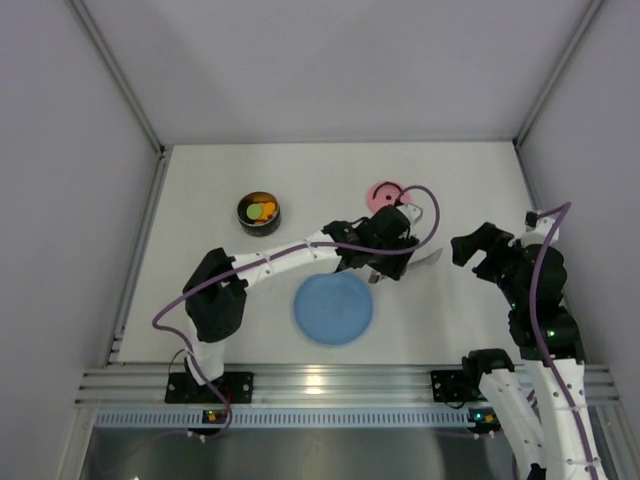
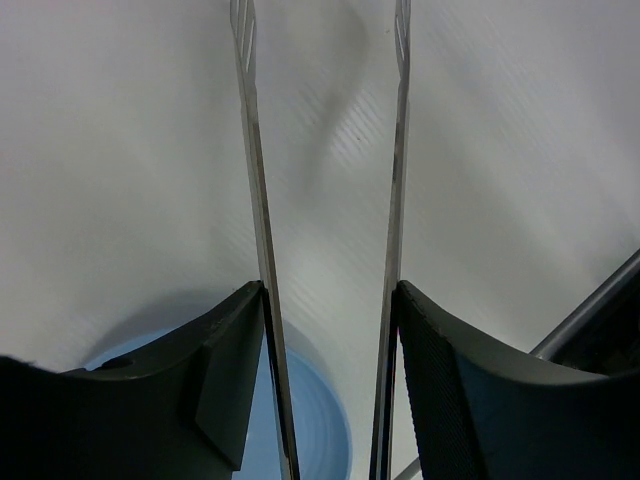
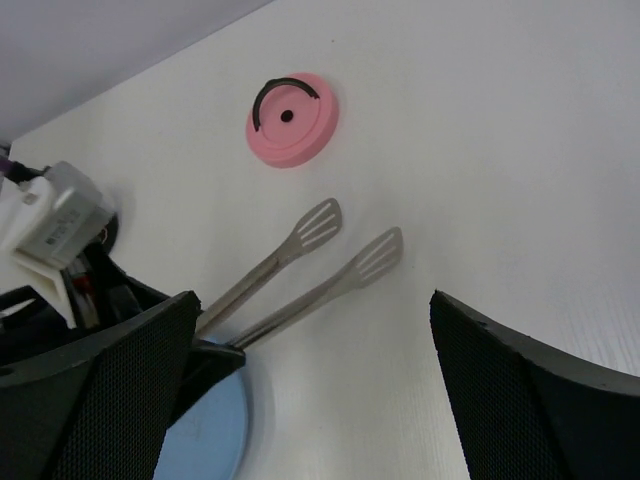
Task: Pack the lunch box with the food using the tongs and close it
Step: Place the clamp at the center of the board.
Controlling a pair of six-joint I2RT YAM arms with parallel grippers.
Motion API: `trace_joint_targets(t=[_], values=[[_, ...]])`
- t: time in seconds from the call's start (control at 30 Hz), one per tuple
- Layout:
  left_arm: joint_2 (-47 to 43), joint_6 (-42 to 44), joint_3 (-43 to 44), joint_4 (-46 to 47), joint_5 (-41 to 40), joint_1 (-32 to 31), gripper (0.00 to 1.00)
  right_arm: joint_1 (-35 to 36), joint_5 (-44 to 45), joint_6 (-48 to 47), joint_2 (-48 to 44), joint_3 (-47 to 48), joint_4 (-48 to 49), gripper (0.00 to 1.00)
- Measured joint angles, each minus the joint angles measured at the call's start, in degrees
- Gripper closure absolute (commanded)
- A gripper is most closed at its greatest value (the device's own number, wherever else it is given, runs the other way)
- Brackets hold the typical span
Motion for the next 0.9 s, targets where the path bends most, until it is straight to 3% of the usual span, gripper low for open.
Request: trace_joint_targets(t=[0.4,0.67,0.9], values=[[16.81,-0.66,5.73,3.69,0.48,-3.5,0.33,0.0,-0.17,-0.02,2.67,0.0,-1.2,0.03],[18.62,-1.4,7.06,4.76,-0.39,-3.56,0.23,-0.04,0.09,-0.52,4.85,0.0,-1.16,0.03],[18.4,-0.87,9.2,4.5,-2.34,-2.97,0.22,-0.09,-0.74,-0.46,7.06,1.36,-1.36,0.02]])
